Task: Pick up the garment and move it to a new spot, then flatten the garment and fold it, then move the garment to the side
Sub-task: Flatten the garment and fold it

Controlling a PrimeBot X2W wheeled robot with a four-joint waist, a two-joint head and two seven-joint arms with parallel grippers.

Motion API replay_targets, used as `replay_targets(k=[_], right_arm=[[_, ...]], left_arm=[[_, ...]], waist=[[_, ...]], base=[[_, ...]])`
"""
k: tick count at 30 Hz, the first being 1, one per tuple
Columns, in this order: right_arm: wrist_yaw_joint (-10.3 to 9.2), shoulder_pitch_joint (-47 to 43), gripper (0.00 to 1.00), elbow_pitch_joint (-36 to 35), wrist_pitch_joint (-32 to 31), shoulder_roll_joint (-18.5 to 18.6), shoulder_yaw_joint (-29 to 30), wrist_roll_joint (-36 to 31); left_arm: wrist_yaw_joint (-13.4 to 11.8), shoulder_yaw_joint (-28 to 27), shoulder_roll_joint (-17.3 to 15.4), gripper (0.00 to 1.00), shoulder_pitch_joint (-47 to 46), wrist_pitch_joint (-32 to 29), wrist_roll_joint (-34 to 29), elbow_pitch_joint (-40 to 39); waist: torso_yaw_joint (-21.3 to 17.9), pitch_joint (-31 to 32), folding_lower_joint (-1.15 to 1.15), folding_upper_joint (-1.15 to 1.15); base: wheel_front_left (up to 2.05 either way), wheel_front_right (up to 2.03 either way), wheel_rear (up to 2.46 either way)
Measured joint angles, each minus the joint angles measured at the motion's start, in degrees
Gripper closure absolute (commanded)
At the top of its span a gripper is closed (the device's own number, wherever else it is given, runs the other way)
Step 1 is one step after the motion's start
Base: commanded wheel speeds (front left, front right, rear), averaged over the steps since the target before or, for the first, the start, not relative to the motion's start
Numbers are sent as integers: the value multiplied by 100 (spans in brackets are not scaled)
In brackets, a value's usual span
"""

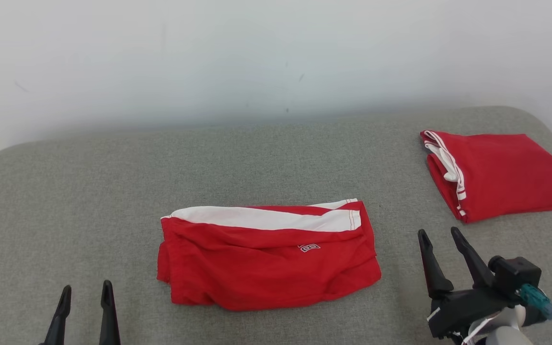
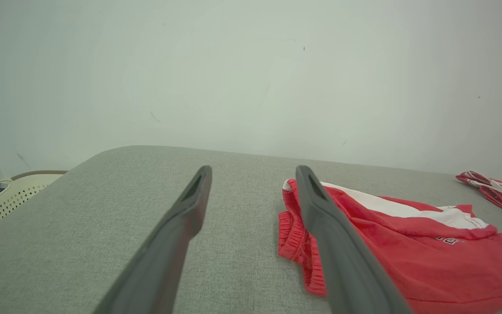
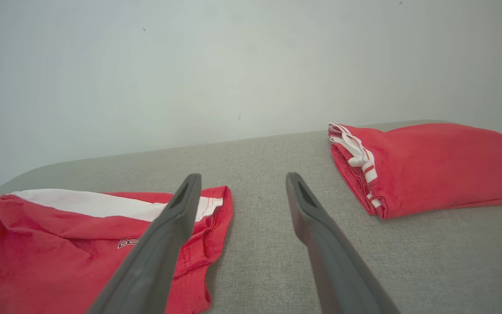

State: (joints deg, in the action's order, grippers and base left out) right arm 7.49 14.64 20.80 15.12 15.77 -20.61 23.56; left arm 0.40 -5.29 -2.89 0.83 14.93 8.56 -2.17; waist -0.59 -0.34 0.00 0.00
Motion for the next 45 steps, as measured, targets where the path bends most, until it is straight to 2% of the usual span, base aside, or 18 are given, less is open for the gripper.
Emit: replay_targets(k=[5, 13, 27, 45], right_arm=[[0, -428, 0, -383, 1, -178, 443, -426], [0, -990, 0, -818, -54, -417, 767, -803], [0, -1175, 0, -1082, -205, -649, 884, -998], [0, -1180, 0, -1080, -250, -657, 886, -998]], left_arm=[[0, -100, -44, 0, 117, 0, -212, 3], [-120, -113, -176, 0, 284, 0, -550, 60], [-176, -124, -241, 0, 365, 0, -573, 104], [-211, -108, -278, 0, 365, 0, -558, 118]], waist=[[-41, 66, 0, 0], [-82, 141, 0, 0], [-206, 150, 1, 0], [-211, 107, 1, 0]], base=[[0, 0, 0], [0, 0, 0], [0, 0, 0], [0, 0, 0]])
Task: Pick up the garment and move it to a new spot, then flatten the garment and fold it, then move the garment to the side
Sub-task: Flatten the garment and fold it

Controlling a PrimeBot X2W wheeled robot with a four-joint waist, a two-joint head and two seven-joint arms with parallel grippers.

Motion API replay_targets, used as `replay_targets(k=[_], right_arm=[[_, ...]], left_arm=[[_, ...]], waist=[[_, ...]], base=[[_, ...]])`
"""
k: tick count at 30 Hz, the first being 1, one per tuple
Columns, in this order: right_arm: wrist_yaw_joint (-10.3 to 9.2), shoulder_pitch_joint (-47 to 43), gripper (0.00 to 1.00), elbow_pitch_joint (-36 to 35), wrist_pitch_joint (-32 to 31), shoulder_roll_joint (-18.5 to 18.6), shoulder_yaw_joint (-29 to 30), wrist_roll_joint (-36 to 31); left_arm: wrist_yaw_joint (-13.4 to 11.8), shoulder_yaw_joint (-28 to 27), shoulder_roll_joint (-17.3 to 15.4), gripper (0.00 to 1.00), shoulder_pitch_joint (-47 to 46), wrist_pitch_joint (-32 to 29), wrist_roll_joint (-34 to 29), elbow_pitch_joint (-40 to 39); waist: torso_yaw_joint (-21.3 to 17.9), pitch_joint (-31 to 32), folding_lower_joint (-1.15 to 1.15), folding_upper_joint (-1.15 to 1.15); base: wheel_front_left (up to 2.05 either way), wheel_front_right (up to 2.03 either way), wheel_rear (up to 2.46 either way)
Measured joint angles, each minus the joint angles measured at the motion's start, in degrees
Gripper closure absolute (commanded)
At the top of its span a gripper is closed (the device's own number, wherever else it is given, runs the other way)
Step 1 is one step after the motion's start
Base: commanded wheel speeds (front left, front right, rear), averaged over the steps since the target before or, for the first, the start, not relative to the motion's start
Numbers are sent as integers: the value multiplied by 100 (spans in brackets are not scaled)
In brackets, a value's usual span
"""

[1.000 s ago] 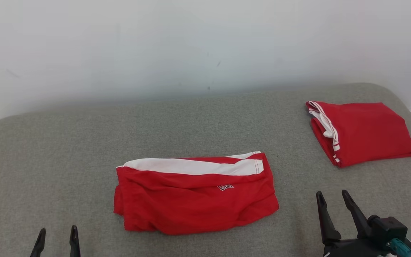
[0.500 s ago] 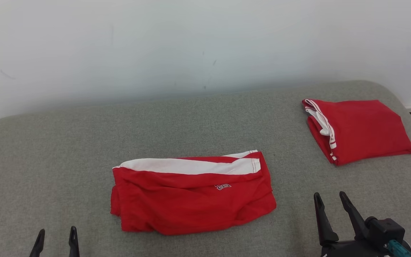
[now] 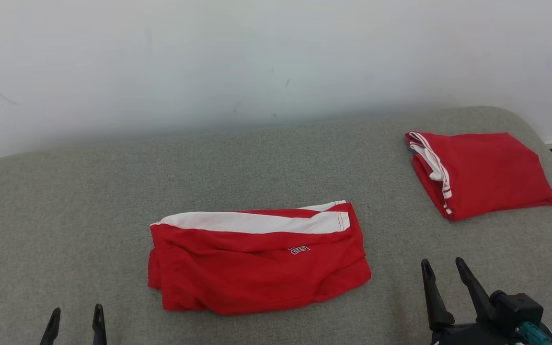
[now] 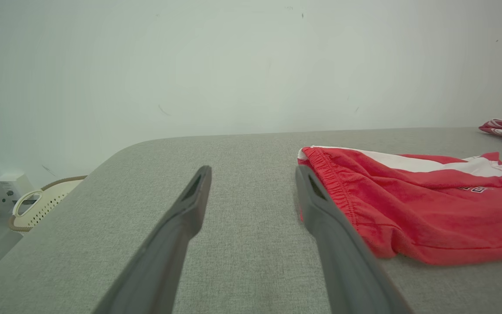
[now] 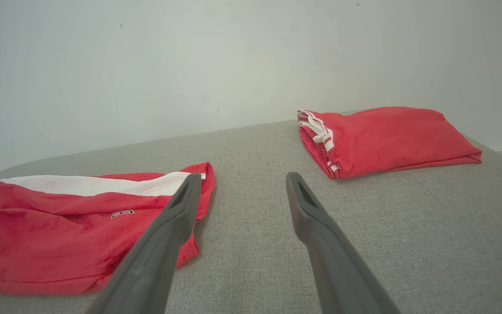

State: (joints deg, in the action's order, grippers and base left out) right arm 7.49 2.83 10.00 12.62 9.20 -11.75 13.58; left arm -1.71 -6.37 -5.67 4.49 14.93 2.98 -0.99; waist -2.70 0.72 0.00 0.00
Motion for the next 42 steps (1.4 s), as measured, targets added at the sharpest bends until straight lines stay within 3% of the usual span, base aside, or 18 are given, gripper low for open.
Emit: replay_targets(k=[11, 22, 34, 42], right_arm=[[0, 250, 0, 166, -152, -8, -182, 83], [0, 1635, 0, 1738, -193, 49, -666, 414], [0, 2922, 0, 3902, -193, -68, -1038, 727], [0, 3451, 0, 4844, -203, -115, -1229, 984]], left_arm=[[-23, 62, 1, 0, -13, 0, 9, 12], [-12, 176, 8, 0, -134, 0, 9, 19], [57, 324, 40, 0, -465, 0, 23, 83], [104, 372, 51, 0, -654, 0, 42, 160]], waist=[[54, 0, 0, 0], [241, -169, 0, 0], [570, -557, 0, 0], [746, -776, 0, 0]], base=[[0, 0, 0], [0, 0, 0], [0, 0, 0], [0, 0, 0]])
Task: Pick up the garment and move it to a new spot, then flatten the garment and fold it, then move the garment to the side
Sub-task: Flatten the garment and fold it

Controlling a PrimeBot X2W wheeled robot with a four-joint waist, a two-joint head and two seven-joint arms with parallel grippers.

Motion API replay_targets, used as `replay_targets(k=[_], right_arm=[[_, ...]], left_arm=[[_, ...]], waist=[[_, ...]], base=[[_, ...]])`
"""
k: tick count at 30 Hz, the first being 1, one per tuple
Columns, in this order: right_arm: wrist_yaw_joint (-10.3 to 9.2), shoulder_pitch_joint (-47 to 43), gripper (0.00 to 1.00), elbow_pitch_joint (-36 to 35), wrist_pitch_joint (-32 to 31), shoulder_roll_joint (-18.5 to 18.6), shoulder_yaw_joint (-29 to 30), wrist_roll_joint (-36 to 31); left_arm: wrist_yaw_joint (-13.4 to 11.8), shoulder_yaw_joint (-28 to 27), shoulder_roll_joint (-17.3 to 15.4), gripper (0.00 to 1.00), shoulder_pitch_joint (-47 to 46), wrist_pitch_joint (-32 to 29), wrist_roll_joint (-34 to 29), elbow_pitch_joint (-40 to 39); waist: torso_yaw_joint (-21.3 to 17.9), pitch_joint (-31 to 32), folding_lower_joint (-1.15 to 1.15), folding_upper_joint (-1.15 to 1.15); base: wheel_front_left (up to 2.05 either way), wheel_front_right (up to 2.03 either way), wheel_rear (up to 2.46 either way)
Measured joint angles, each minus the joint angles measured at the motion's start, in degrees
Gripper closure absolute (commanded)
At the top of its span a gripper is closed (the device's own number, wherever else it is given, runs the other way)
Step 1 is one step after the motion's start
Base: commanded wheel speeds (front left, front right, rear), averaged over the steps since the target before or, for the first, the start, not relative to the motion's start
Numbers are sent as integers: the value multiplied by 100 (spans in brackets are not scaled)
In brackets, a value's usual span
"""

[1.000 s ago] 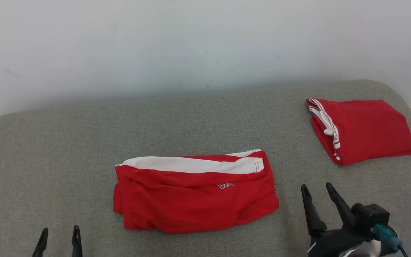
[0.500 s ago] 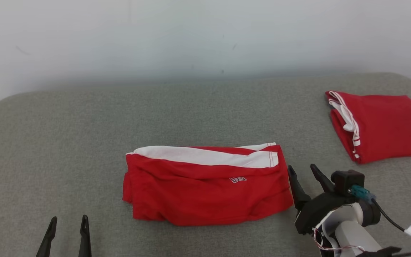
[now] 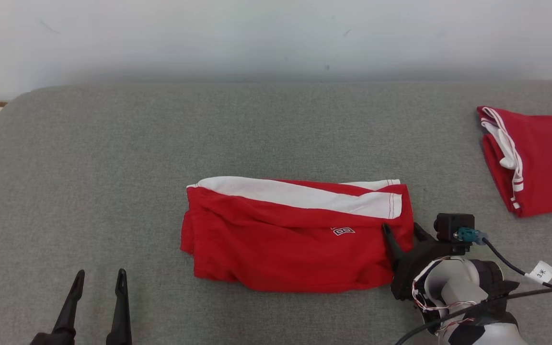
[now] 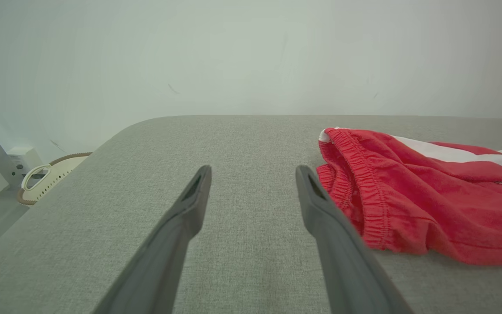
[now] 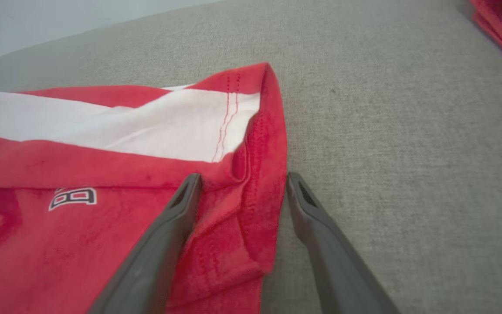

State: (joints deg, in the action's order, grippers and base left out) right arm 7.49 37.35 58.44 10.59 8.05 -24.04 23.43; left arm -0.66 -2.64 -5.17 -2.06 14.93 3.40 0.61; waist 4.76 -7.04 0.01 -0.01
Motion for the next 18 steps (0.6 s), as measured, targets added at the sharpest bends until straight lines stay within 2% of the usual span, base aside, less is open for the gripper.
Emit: replay_targets(k=[6, 7, 8, 9, 10, 11, 14, 18], right_arm=[[-2, 258, 0, 427, -24, -53, -148, 243], [-2, 277, 8, 452, -23, -66, -175, 312], [-2, 292, 25, 477, -26, -76, -221, 371], [-3, 294, 55, 474, -51, -88, -275, 432], [-4, 292, 55, 457, -63, -104, -336, 522], [-8, 284, 100, 417, -83, -130, -409, 616], [-10, 253, 100, 316, -53, -205, -635, 822], [1, 243, 100, 276, 34, -101, -855, 1018]], left_arm=[[5, -14, 8, 0, -63, 0, 1, 40], [7, -19, 9, 0, -67, 0, 2, 41], [7, -24, 9, 0, -71, 0, 2, 43], [7, -34, 9, 0, -74, 0, 2, 47], [7, -44, 9, 0, -75, 0, 2, 55], [7, -53, 10, 0, -77, 0, 2, 63], [7, -58, 13, 0, -89, 0, 2, 83], [9, -64, 14, 0, -94, 0, 1, 121]], waist=[[90, -128, 0, 0], [94, -139, 0, 0], [94, -144, 0, 0], [89, -145, 0, 0], [83, -144, 0, 0], [74, -143, 0, 1], [45, -129, 0, 0], [15, -73, 0, 0]], base=[[0, 0, 0], [0, 0, 0], [0, 0, 0], [0, 0, 0], [0, 0, 0], [0, 0, 0], [0, 0, 0], [0, 0, 0]])
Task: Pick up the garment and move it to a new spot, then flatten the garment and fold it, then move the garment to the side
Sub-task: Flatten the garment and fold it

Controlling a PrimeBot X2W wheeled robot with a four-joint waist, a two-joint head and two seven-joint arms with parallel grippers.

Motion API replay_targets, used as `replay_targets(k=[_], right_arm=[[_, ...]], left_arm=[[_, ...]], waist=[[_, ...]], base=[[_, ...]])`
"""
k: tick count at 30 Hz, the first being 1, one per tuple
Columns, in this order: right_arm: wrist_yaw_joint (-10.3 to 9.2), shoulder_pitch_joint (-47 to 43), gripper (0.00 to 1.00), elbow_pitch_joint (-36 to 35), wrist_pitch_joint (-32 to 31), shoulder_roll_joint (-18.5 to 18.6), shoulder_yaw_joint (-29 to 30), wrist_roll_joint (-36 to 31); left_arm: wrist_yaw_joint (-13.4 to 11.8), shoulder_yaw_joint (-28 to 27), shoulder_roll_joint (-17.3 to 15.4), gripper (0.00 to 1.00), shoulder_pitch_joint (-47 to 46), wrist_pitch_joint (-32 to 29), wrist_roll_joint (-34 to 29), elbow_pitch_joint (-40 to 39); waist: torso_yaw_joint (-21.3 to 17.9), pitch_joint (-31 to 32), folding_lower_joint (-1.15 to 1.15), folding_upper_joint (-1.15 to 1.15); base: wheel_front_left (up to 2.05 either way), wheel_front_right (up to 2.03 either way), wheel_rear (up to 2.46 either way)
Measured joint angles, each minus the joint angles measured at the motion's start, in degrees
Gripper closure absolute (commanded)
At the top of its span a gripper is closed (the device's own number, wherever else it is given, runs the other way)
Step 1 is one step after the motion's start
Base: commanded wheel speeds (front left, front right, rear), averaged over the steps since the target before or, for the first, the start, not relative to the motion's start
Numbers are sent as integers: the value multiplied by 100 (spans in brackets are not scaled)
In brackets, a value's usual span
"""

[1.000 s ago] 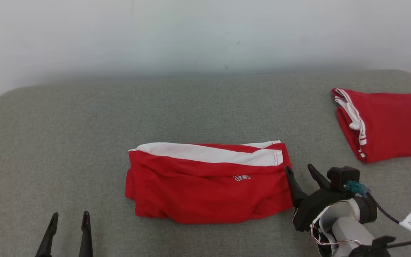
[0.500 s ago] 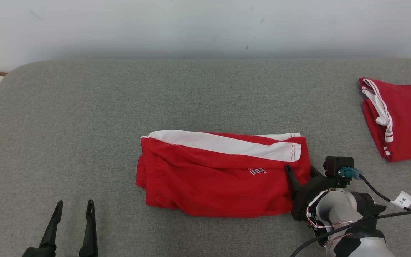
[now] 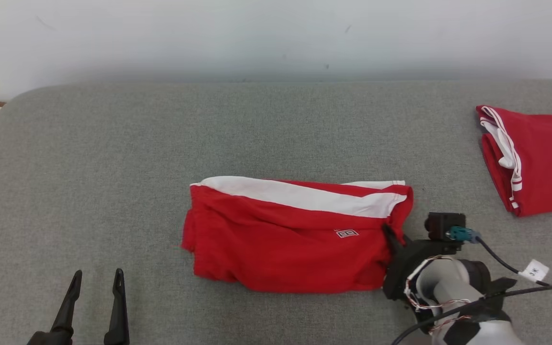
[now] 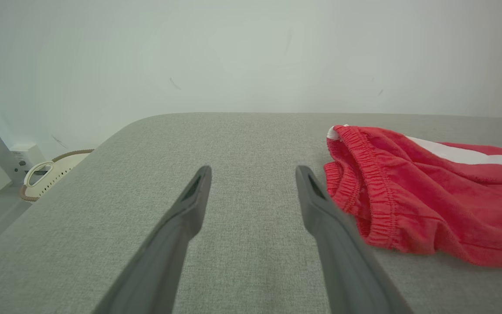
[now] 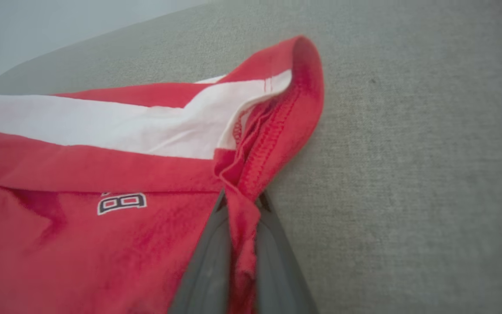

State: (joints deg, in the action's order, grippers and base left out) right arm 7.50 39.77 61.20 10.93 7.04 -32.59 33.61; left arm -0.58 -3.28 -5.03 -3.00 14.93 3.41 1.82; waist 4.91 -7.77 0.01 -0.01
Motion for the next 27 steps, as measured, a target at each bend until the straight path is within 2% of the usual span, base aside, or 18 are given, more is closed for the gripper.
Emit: replay_targets(k=[10, 12, 22, 27], right_arm=[[1, -78, 100, -137, 67, 900, -356, 509], [1, -81, 100, -204, 48, 948, -402, 566], [1, -214, 100, -2156, -649, 1165, -1023, 2143], [0, -229, 100, -2797, -848, 1220, -1299, 2699]], left_arm=[[1, -62, 14, 0, 129, 0, 14, 2], [0, -63, 21, 0, 148, 0, 15, -2], [40, -19, 75, 0, 180, 0, 56, -19], [51, 62, 98, 0, 177, 0, 56, 0]], waist=[[-97, 296, -1, 0], [-116, 309, -1, 0], [-253, 360, -1, 0], [-183, 377, -1, 0]], base=[[0, 0, 0], [0, 0, 0], [0, 0, 0], [0, 0, 0]])
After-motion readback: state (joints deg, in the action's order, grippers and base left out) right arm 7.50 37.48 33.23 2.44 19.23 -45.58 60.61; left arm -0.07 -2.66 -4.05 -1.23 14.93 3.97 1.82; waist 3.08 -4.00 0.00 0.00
